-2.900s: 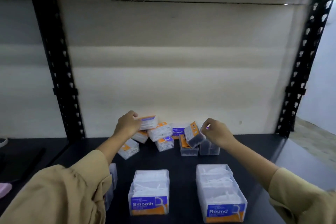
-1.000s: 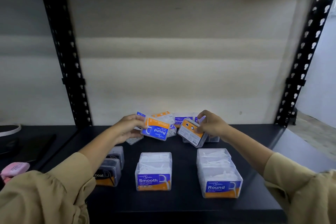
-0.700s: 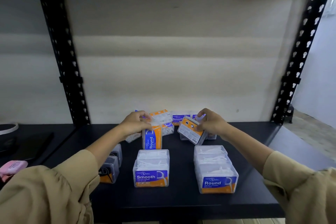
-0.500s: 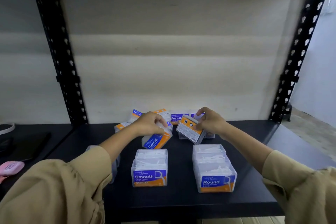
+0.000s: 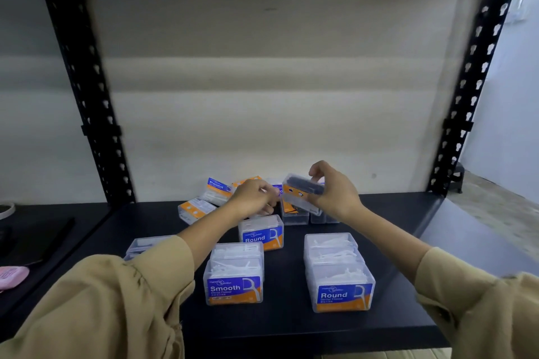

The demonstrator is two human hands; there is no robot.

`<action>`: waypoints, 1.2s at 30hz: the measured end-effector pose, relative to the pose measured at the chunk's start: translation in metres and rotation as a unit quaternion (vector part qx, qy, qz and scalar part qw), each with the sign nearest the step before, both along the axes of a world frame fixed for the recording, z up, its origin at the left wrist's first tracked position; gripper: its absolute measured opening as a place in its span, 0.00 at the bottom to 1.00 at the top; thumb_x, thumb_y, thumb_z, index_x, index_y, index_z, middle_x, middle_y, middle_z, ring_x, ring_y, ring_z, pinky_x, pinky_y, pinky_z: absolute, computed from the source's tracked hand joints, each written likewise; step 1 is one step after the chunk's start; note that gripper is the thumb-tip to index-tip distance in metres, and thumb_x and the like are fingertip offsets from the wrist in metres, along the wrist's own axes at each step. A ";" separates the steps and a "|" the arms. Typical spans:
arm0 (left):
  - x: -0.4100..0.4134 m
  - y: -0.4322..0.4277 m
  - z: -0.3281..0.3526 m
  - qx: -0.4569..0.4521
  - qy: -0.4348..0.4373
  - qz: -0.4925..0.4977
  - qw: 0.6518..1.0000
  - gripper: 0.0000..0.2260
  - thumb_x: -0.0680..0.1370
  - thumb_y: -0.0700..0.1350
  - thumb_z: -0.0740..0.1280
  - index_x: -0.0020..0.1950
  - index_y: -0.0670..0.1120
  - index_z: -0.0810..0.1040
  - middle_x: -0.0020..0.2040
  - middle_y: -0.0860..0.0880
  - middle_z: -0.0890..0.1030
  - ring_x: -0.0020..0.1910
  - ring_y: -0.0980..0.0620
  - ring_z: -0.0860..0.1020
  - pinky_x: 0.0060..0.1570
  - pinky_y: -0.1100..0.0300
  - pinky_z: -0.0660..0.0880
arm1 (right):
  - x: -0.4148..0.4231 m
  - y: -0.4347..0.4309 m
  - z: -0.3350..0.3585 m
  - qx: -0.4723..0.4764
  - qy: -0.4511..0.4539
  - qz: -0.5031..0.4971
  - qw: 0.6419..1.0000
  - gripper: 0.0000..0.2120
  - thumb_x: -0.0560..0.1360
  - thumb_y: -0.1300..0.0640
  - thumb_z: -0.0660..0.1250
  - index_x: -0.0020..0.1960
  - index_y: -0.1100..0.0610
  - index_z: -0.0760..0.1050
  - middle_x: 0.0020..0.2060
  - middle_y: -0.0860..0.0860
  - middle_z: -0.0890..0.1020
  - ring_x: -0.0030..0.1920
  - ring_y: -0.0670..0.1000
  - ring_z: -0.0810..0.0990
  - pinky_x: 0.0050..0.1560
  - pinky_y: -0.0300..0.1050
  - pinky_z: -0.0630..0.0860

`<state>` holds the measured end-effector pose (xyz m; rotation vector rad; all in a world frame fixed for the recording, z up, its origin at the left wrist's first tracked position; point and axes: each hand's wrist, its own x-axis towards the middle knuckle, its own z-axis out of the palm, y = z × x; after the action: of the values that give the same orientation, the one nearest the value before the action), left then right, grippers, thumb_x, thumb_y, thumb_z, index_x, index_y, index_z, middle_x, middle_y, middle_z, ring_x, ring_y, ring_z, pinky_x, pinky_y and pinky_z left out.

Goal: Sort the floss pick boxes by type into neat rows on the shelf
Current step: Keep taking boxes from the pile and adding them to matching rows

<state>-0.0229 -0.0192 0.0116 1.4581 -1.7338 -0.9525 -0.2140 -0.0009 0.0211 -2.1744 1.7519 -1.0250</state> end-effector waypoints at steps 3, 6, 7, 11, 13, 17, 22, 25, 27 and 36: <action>0.001 0.002 0.014 0.130 0.222 0.046 0.965 0.16 0.79 0.53 0.62 0.55 0.40 0.74 0.41 0.40 0.80 0.38 0.46 0.80 0.39 0.56 0.79 | 0.011 0.006 -0.003 -0.133 0.094 0.013 0.986 0.16 0.69 0.57 0.70 0.55 0.54 0.69 0.51 0.47 0.77 0.50 0.53 0.71 0.38 0.48 0.72; 0.003 0.002 0.021 0.187 0.294 0.032 0.937 0.15 0.76 0.54 0.66 0.51 0.42 0.74 0.44 0.39 0.80 0.41 0.45 0.81 0.41 0.54 0.79 | 0.022 0.010 -0.008 -0.280 0.170 0.064 0.943 0.20 0.64 0.62 0.72 0.52 0.54 0.68 0.47 0.49 0.80 0.47 0.51 0.69 0.24 0.46 0.69; 0.003 0.002 0.022 0.184 0.310 0.028 0.932 0.12 0.76 0.51 0.67 0.51 0.43 0.75 0.45 0.40 0.80 0.42 0.45 0.81 0.41 0.55 0.80 | 0.025 0.012 -0.009 -0.312 0.196 0.075 0.927 0.21 0.63 0.63 0.73 0.51 0.54 0.68 0.45 0.50 0.81 0.45 0.50 0.68 0.21 0.43 0.67; 0.009 0.000 0.020 0.139 0.350 0.046 0.925 0.04 0.75 0.42 0.67 0.49 0.43 0.77 0.42 0.43 0.79 0.40 0.47 0.80 0.34 0.56 0.80 | 0.027 0.014 -0.010 -0.309 0.209 0.094 0.923 0.22 0.63 0.59 0.74 0.53 0.54 0.69 0.47 0.51 0.81 0.46 0.49 0.69 0.25 0.38 0.64; 0.015 -0.003 0.018 0.119 0.354 0.067 0.925 0.05 0.74 0.39 0.68 0.48 0.42 0.76 0.42 0.43 0.78 0.39 0.46 0.80 0.34 0.55 0.80 | 0.024 0.011 -0.012 -0.243 0.162 0.086 0.952 0.19 0.67 0.57 0.72 0.56 0.54 0.71 0.50 0.51 0.79 0.50 0.51 0.73 0.31 0.41 0.67; 0.027 -0.003 0.014 0.090 0.352 0.082 0.928 0.02 0.74 0.38 0.68 0.45 0.43 0.77 0.42 0.43 0.78 0.40 0.46 0.80 0.35 0.55 0.81 | 0.022 0.009 -0.013 -0.102 0.101 0.062 0.988 0.08 0.73 0.57 0.63 0.52 0.56 0.73 0.48 0.50 0.79 0.46 0.50 0.73 0.38 0.43 0.69; 0.039 -0.001 0.014 0.057 0.355 0.106 0.927 0.04 0.74 0.35 0.66 0.45 0.44 0.78 0.41 0.44 0.78 0.38 0.47 0.78 0.30 0.59 0.81 | 0.031 0.007 -0.022 -0.013 0.154 0.106 0.982 0.05 0.71 0.57 0.62 0.45 0.54 0.75 0.43 0.50 0.81 0.44 0.52 0.78 0.42 0.49 0.78; 0.048 -0.002 0.013 0.035 0.344 0.115 0.931 0.06 0.73 0.35 0.67 0.46 0.46 0.78 0.40 0.45 0.78 0.38 0.49 0.77 0.32 0.58 0.80 | 0.040 0.002 -0.027 0.037 0.222 0.135 0.965 0.12 0.72 0.53 0.65 0.55 0.53 0.74 0.55 0.51 0.79 0.55 0.53 0.76 0.51 0.52 0.78; 0.055 -0.003 0.014 0.015 0.340 0.132 0.931 0.08 0.72 0.36 0.69 0.45 0.48 0.78 0.39 0.47 0.78 0.37 0.51 0.76 0.35 0.58 0.77 | 0.045 -0.001 -0.030 0.060 0.256 0.148 0.953 0.21 0.73 0.51 0.66 0.64 0.52 0.70 0.64 0.51 0.74 0.64 0.53 0.71 0.59 0.54 0.74; 0.106 0.001 0.017 -0.039 0.215 0.128 0.967 0.05 0.71 0.38 0.72 0.43 0.47 0.79 0.38 0.48 0.80 0.36 0.54 0.77 0.35 0.65 0.73 | 0.052 -0.009 -0.030 0.107 0.281 0.161 0.940 0.24 0.74 0.53 0.65 0.70 0.49 0.66 0.67 0.51 0.73 0.66 0.53 0.70 0.65 0.54 0.70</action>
<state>0.0827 -0.0180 0.0290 1.2710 -1.2226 -0.9627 -0.1616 -0.0096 -0.0093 -2.6450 1.5101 -0.1266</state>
